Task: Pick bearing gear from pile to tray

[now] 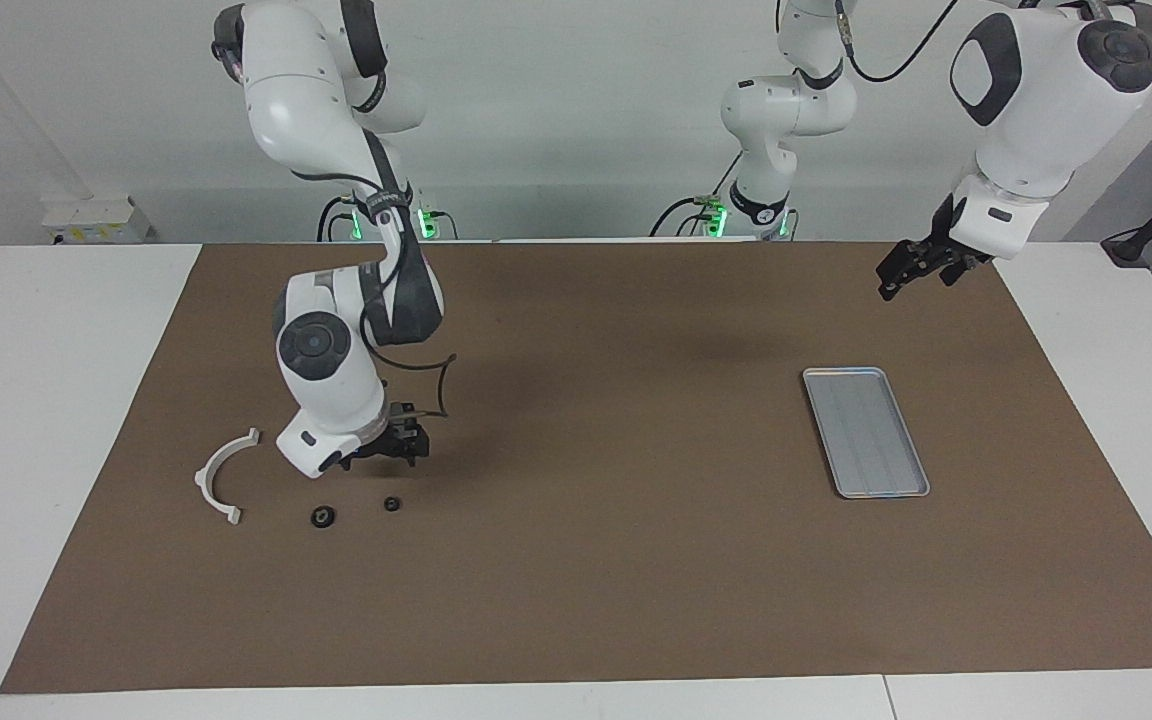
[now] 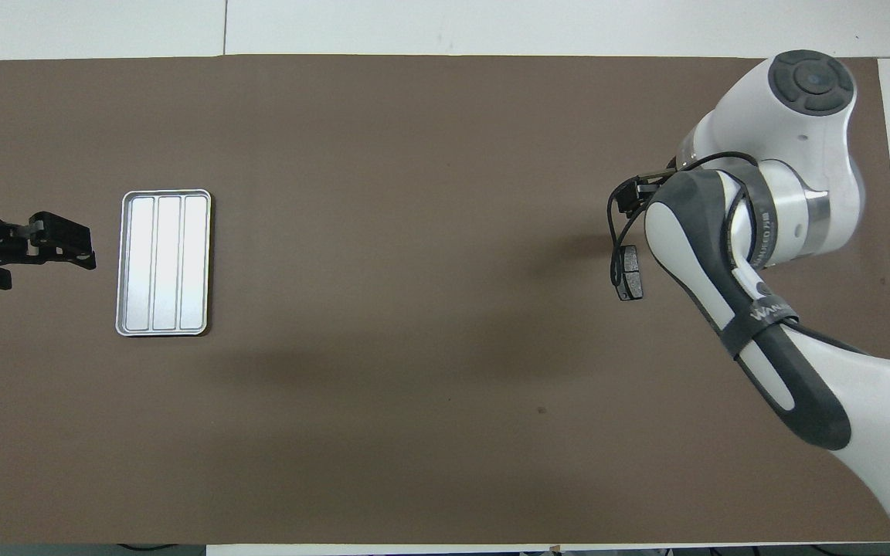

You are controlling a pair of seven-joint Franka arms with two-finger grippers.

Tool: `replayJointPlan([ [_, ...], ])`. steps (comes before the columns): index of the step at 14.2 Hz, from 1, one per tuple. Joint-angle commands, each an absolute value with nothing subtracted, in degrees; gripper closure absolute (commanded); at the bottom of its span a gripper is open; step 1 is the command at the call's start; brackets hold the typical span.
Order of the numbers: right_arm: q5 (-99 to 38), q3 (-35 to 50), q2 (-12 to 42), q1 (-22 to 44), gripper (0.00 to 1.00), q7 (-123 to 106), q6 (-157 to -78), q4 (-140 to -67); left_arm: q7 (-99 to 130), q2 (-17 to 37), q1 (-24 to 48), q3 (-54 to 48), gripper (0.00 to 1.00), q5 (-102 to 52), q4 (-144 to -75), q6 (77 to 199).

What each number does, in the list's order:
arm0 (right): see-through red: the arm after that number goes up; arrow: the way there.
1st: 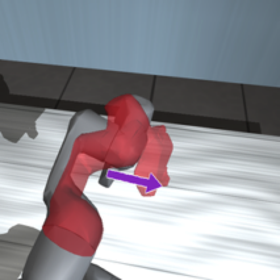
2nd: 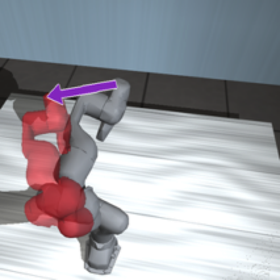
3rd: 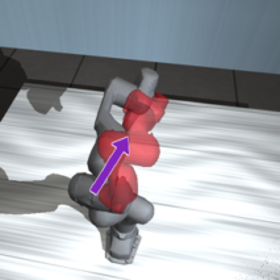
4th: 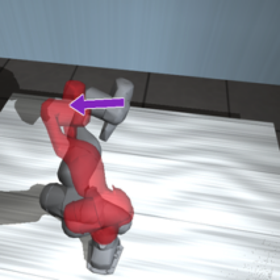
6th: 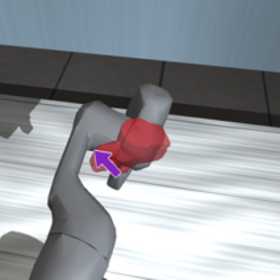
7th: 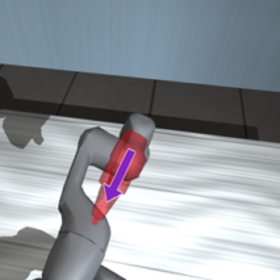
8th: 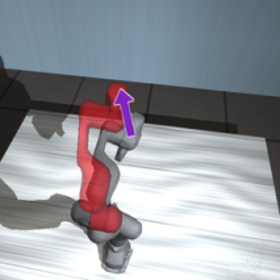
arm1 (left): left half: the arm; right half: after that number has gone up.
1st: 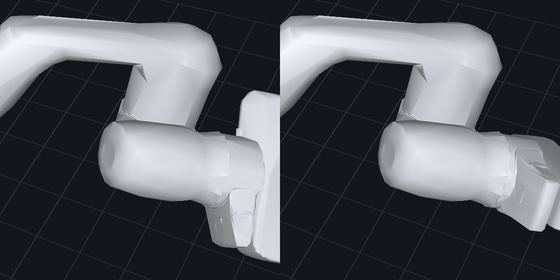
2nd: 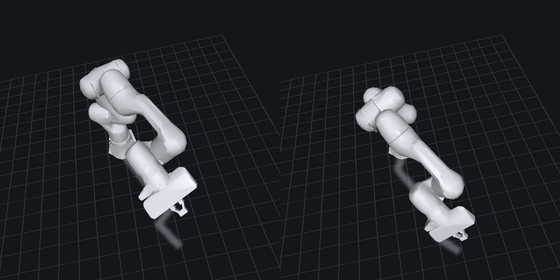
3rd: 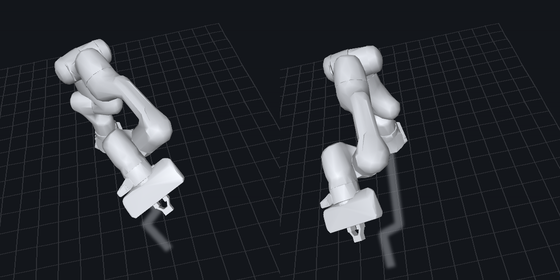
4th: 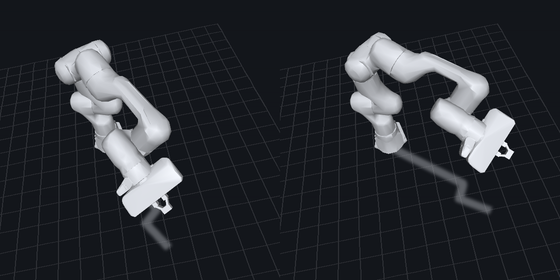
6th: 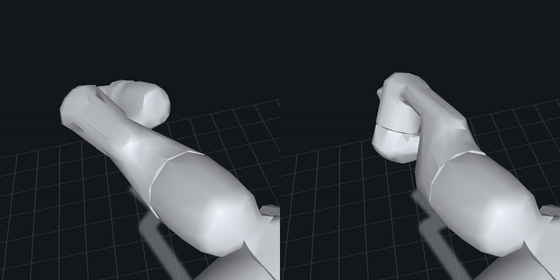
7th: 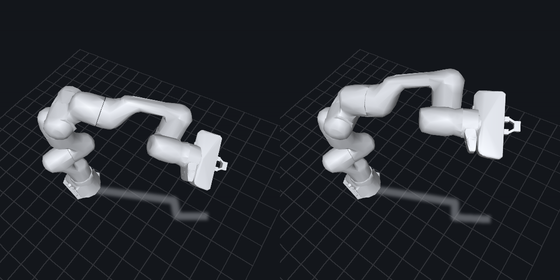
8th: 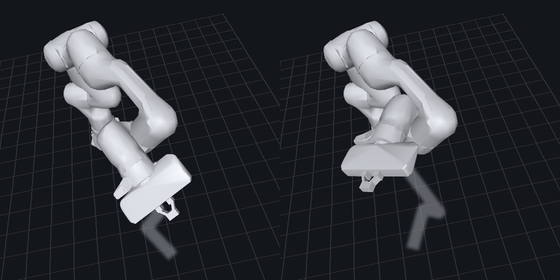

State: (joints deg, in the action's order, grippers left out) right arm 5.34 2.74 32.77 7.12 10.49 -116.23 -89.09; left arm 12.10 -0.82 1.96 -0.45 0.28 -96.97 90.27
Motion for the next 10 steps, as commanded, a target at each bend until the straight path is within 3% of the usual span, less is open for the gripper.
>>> replayJointPlan([
  [1, 6.33, 2.81, 36.29, 7.47, 0.00, 12.65, -117.07, -85.52, 11.69, -2.37, 1.67, -0.62, 0.00, -0.26, -98.61, 91.05],
  [8, 7.21, 2.64, 37.62, 7.21, 0.00, 15.12, -121.11, -85.52, 11.69, -2.37, 1.67, -0.62, 0.00, -0.26, -98.61, 91.05],
  [10, 7.03, 2.64, 37.70, 7.12, 0.05, 15.55, -121.29, -85.52, 11.69, -2.37, 1.76, -0.62, 0.00, -0.26, -98.61, 91.05],
])
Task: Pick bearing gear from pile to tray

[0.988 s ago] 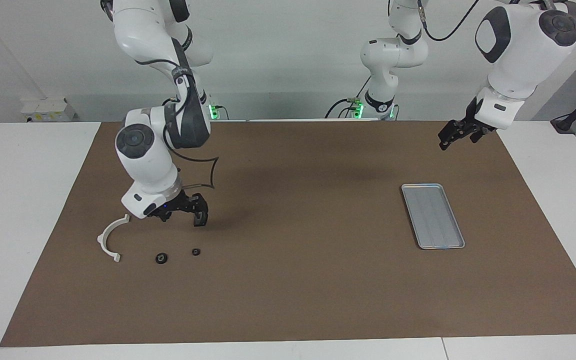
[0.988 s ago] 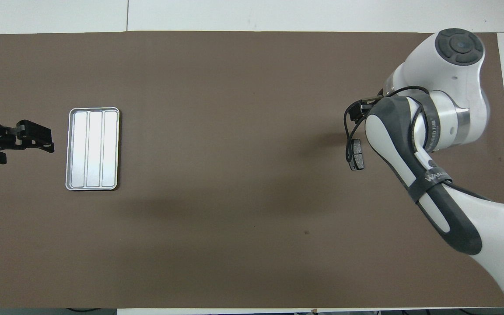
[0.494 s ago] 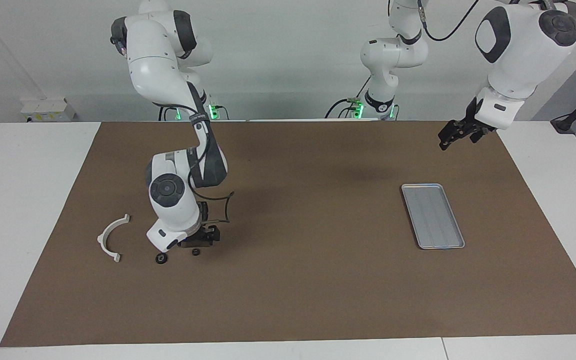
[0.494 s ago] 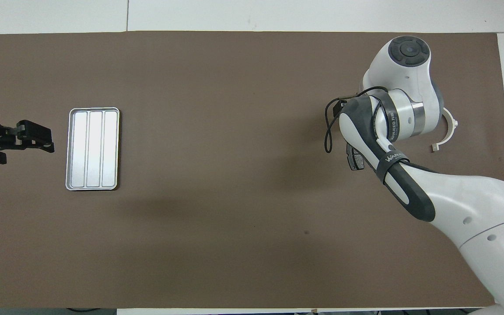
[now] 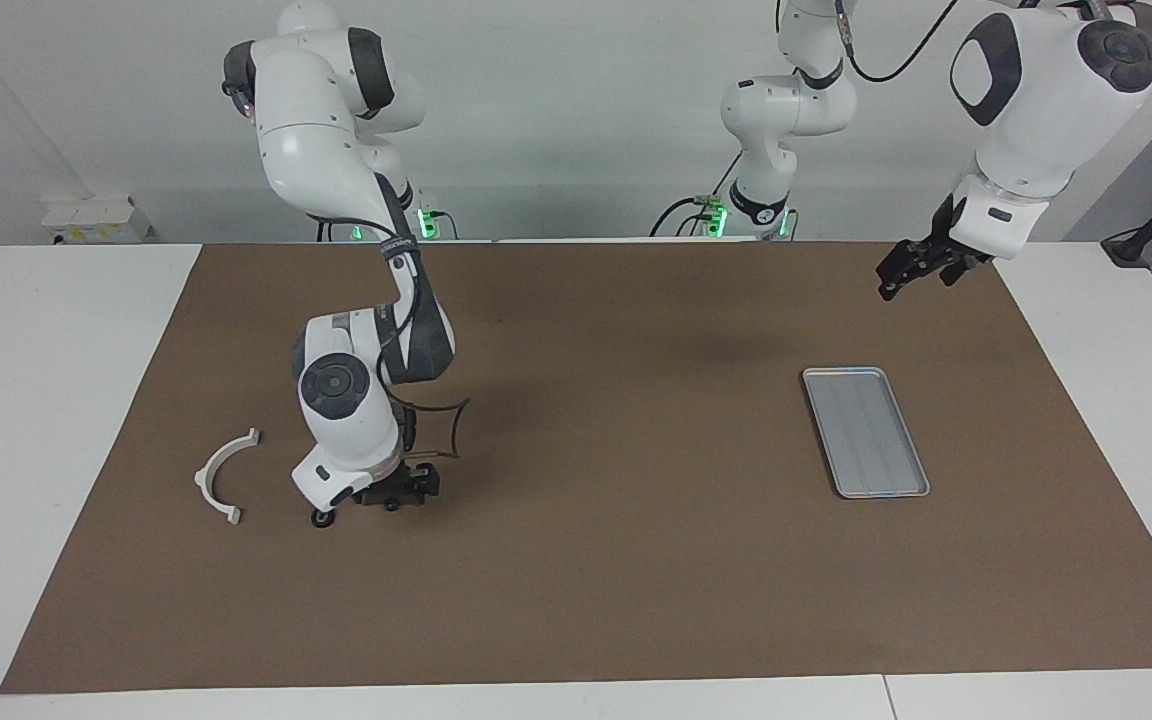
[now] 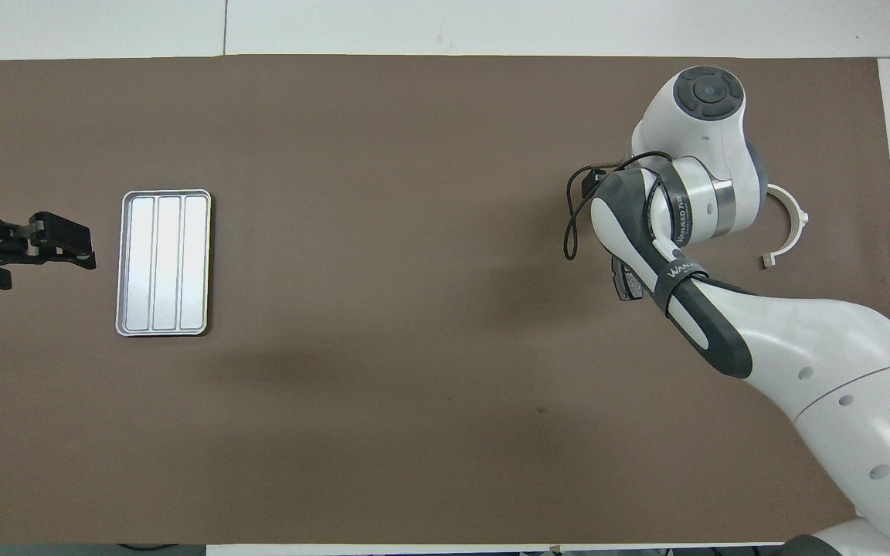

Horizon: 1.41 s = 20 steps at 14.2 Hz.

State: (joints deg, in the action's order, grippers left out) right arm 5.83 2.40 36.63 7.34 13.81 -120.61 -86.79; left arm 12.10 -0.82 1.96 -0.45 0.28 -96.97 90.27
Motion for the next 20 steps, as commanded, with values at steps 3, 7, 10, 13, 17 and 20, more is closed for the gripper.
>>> replayJointPlan([
  [3, 6.68, 2.72, 37.62, 6.86, 0.11, 16.87, -122.16, -85.60, 11.69, -2.37, 1.67, -0.62, 0.00, -0.26, -98.61, 91.05],
  [7, 7.03, 2.72, 37.53, 6.50, 0.26, 16.88, -122.25, -85.96, 11.69, -2.37, 1.76, -0.62, 0.00, -0.26, -98.61, 91.05],
  [10, 6.68, 2.72, 37.53, 6.50, 0.35, 16.88, -122.43, -86.48, 11.69, -2.37, 1.76, -0.62, 0.00, -0.26, -98.61, 91.05],
  [13, 6.24, 2.72, 37.53, 6.50, 0.43, 16.96, -122.17, -87.10, 11.69, -2.37, 1.76, -0.62, 0.00, -0.26, -98.61, 91.05],
  [17, 6.24, 2.72, 37.44, 6.42, 0.90, 16.88, -122.08, -87.54, 11.69, -2.37, 1.76, -0.62, 0.00, -0.26, -98.61, 91.05],
  [20, 6.33, 2.72, 37.35, 6.42, 1.00, 16.88, -121.82, -87.63, 11.69, -2.37, 1.67, -0.62, 0.00, -0.26, -98.61, 91.05],
])
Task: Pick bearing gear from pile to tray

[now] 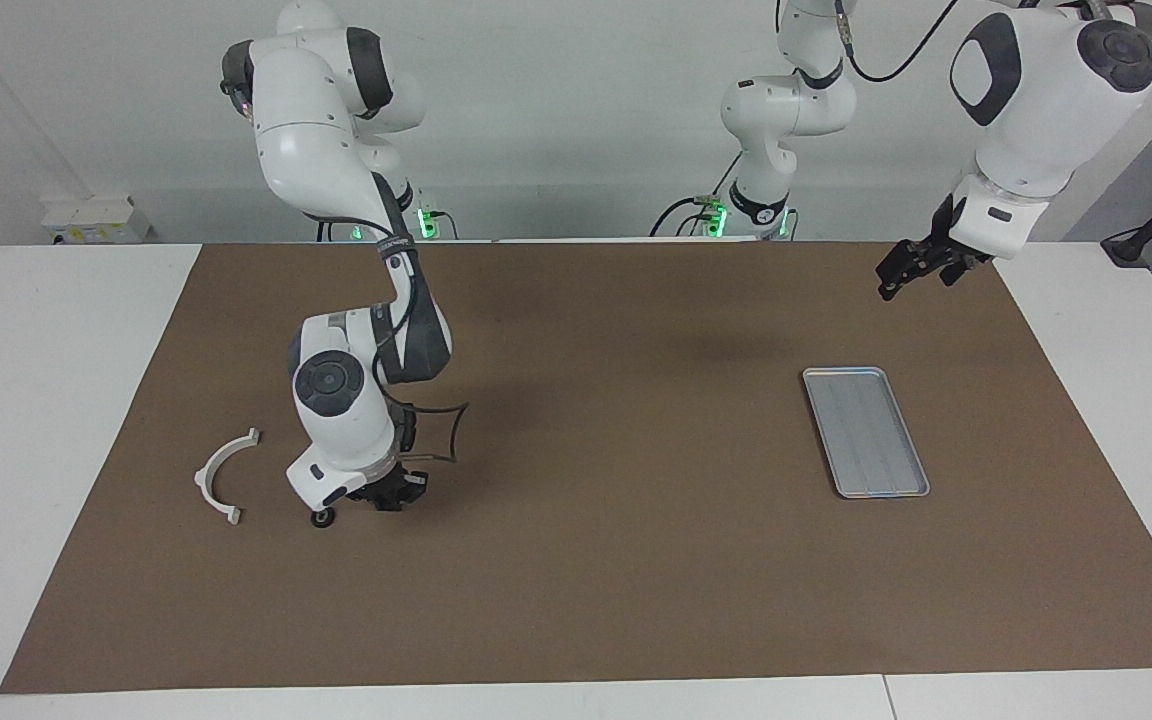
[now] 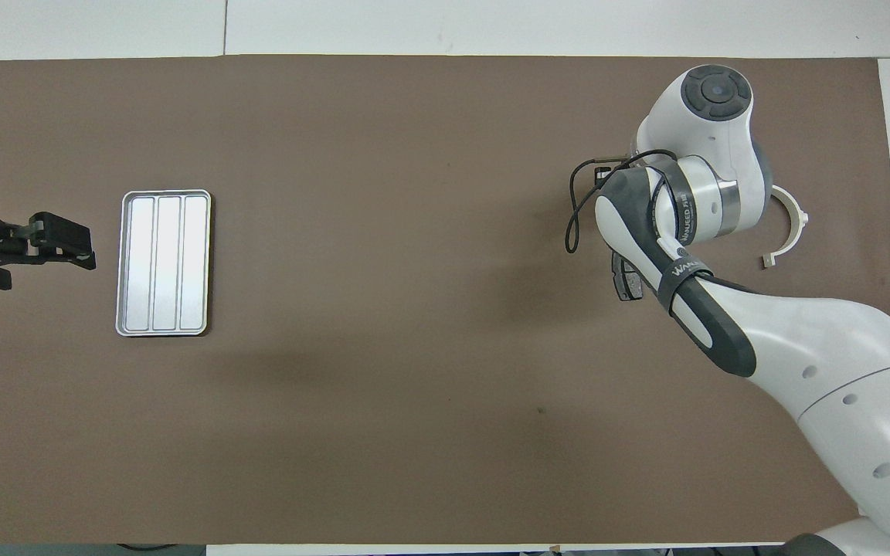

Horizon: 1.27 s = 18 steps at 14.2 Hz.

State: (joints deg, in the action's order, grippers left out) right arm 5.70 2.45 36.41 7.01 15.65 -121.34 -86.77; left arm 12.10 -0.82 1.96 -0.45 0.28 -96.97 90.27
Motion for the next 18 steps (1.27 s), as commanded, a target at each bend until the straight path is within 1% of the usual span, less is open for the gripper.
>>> replayJointPlan([
  [1, 6.42, 2.72, 37.18, 6.24, 1.00, 16.79, -121.29, -87.28, 11.69, -2.37, 1.76, -0.62, 0.00, -0.26, -98.61, 91.05],
  [3, 7.11, 2.64, 36.30, 6.06, 1.00, 16.53, -118.41, -85.70, 11.69, -2.37, 1.76, -0.62, 0.00, -0.26, -98.61, 91.05],
  [4, 7.12, 2.72, 34.91, 6.15, 1.00, 16.26, -115.34, -83.69, 11.69, -2.37, 1.67, -0.62, 0.00, -0.26, -98.61, 91.05],
  [6, 6.33, 2.90, 31.48, 6.94, 1.00, 16.17, -107.79, -80.61, 11.69, -2.37, 1.67, -0.62, 0.00, -0.26, -98.61, 91.05],
  [8, 3.97, 5.52, 28.14, 7.64, 1.00, 17.22, -99.71, -77.27, 11.69, -2.37, 1.76, -0.62, 0.00, -0.26, -98.61, 91.05],
  [10, 0.36, 7.11, 26.72, 8.34, 1.00, 24.47, -92.67, -72.88, 11.69, -2.37, 1.67, -0.62, 0.00, -0.26, -98.61, 91.05],
  [11, 0.09, 8.08, 26.63, 10.44, 1.00, 29.31, -90.64, -70.51, 11.69, -2.37, 1.67, -0.62, 0.00, -0.26, -98.61, 91.05],
  [13, -0.09, 9.57, 26.63, 14.92, 1.00, 41.16, -89.12, -67.69, 11.69, -2.37, 1.67, -0.62, 0.00, -0.26, -98.61, 91.05],
  [16, -1.32, 11.34, 26.72, 21.69, 1.00, 60.59, -94.20, -67.59, 11.69, -2.37, 1.67, -0.62, 0.00, -0.26, -98.61, 91.05],
  [18, -0.79, 11.34, 27.68, 26.43, 1.00, 67.91, -95.44, -67.67, 11.69, -2.37, 1.76, -0.62, 0.00, -0.26, -98.61, 91.05],
])
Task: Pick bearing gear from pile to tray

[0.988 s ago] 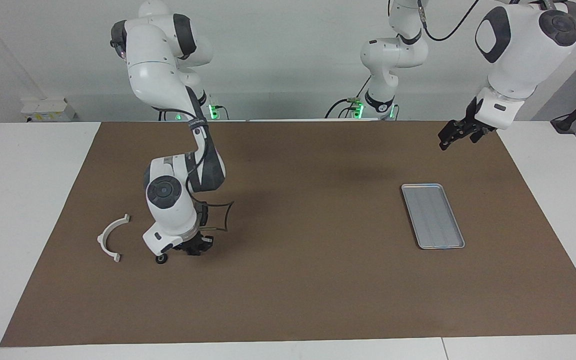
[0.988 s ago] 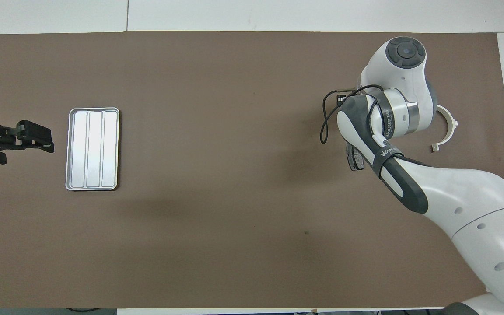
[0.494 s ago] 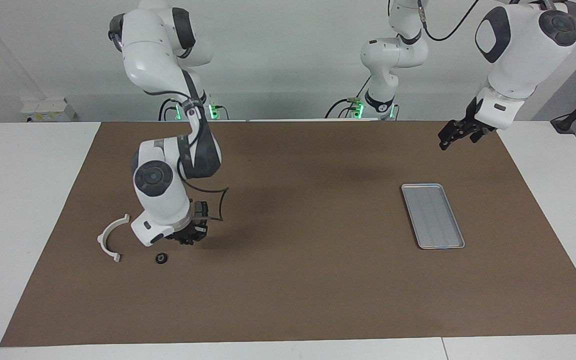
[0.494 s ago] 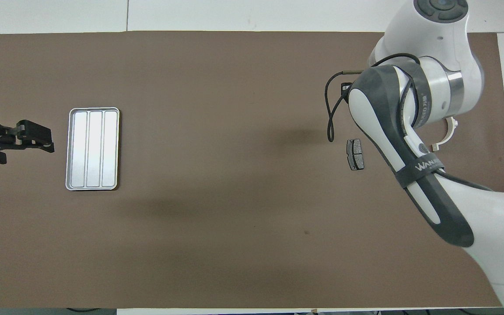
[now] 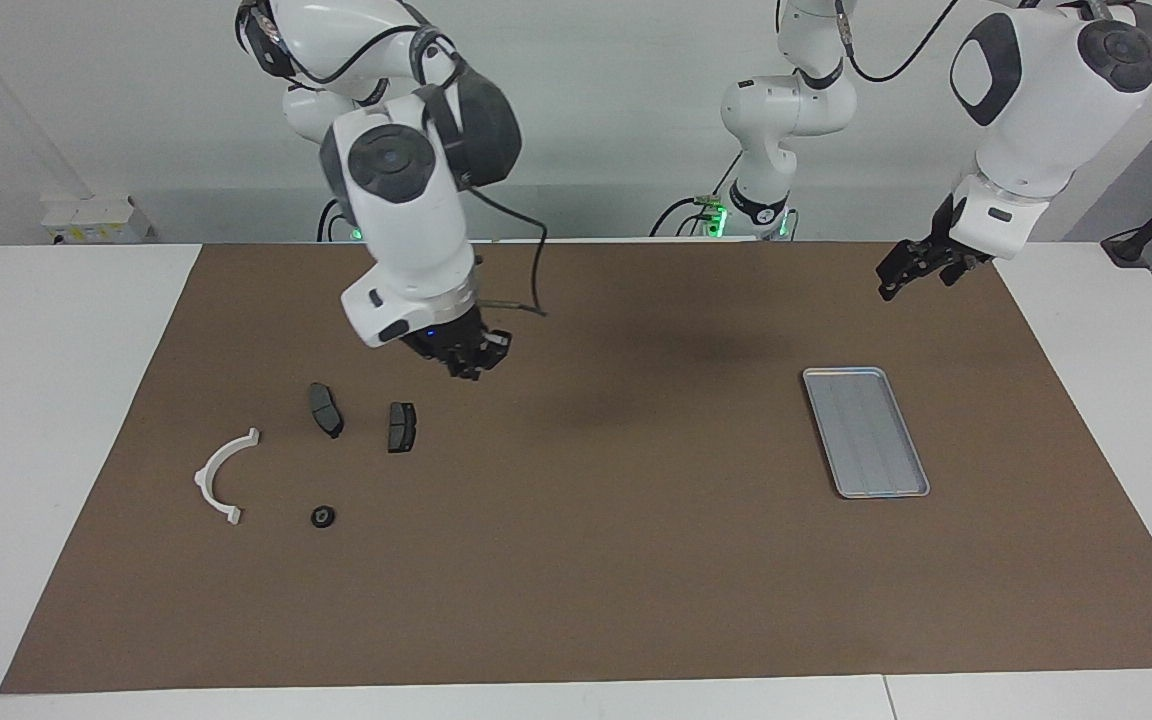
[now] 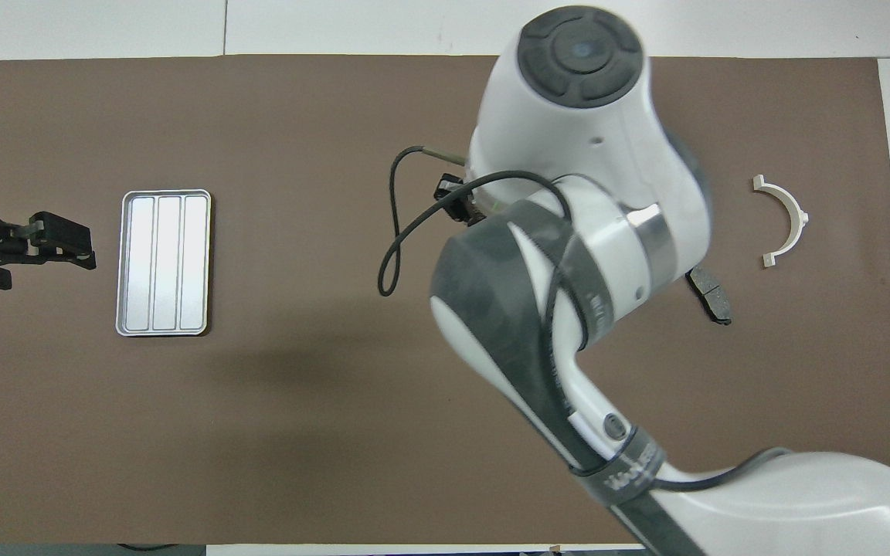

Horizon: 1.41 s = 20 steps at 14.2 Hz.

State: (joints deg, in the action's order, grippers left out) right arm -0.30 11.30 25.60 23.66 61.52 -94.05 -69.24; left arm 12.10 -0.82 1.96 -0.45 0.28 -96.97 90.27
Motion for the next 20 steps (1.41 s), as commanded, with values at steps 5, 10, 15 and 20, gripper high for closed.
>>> replayJointPlan([
  [5, 0.17, 11.25, 33.29, 31.37, 1.00, 75.50, -105.37, -68.38, 11.69, -2.37, 1.67, -0.62, 0.00, -0.26, -98.61, 91.05],
  [10, 4.48, 11.16, 40.86, 33.66, 1.00, 78.49, -114.33, -70.39, 11.69, -2.37, 1.76, -0.62, 0.00, -0.26, -98.61, 91.05],
  [15, 6.23, 10.90, 42.80, 33.13, 1.00, 78.57, -123.82, -76.28, 11.69, -2.37, 1.76, -0.62, 0.00, -0.26, -98.61, 91.05],
  [20, 7.73, 10.81, 43.77, 33.13, 1.00, 78.75, -125.33, -77.26, 11.69, -2.37, 1.76, -0.62, 0.00, -0.26, -98.61, 91.05],
])
